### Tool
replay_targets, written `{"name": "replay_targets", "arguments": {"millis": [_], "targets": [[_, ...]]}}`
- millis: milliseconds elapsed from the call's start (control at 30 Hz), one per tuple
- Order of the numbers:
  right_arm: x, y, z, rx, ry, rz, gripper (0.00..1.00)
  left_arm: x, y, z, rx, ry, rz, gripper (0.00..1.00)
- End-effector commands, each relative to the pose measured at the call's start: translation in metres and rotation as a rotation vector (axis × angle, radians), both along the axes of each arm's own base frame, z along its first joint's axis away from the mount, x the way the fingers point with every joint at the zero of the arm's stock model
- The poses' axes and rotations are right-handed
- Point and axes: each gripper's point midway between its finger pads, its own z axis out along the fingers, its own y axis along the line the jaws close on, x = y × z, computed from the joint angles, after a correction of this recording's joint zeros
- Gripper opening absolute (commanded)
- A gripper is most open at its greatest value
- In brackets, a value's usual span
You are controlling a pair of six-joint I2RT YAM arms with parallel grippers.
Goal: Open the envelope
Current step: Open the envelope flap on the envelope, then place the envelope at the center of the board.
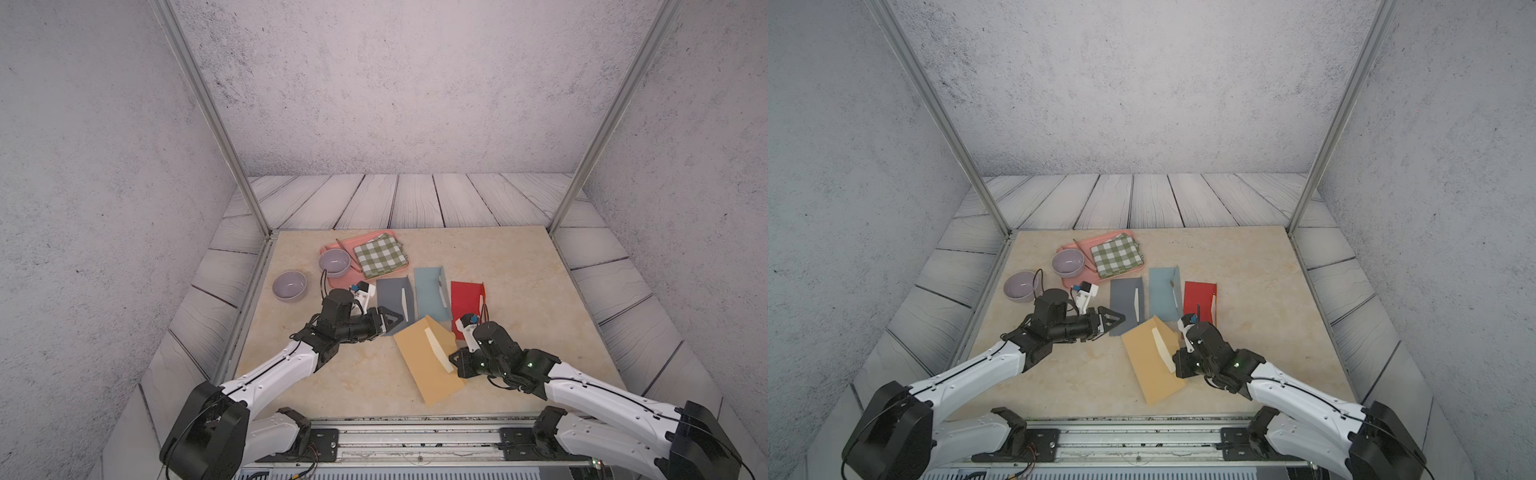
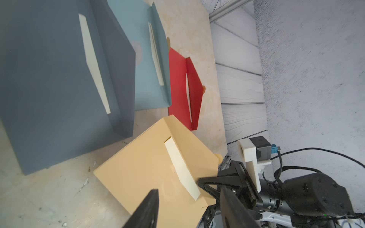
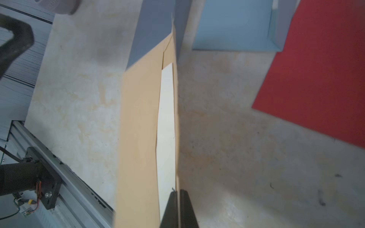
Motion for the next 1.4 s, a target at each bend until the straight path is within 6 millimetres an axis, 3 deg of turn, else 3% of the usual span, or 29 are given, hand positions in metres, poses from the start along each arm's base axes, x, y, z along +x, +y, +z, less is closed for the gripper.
{"name": "replay_targets", "arguments": {"millis": [0, 100, 333, 800, 1133, 1367], "targets": [[-0.003, -0.020, -0.011, -0.025, 0.016, -0.098, 0.00, -0.008, 0.000, -0.030, 0.055, 0.036, -0.014, 0.56], [-0.002, -0.032, -0.024, -0.070, 0.030, -0.152, 0.00, -0.010, 0.000, -0.038, 0.061, 0.046, -0.016, 0.57], [0.002, -0.043, -0.038, -0.170, 0.077, -0.218, 0.00, -0.004, 0.011, -0.022, 0.125, -0.033, 0.024, 0.58], [0.003, -0.032, -0.046, -0.192, 0.145, -0.209, 0.01, 0.000, 0.041, -0.012, 0.186, -0.124, 0.165, 0.59], [-0.003, -0.026, -0.047, -0.150, 0.210, -0.238, 0.10, -0.002, 0.061, -0.008, 0.221, -0.178, 0.247, 0.61], [-0.007, -0.019, -0.049, -0.093, 0.239, -0.235, 0.12, -0.007, 0.065, -0.011, 0.219, -0.178, 0.248, 0.61]]}}
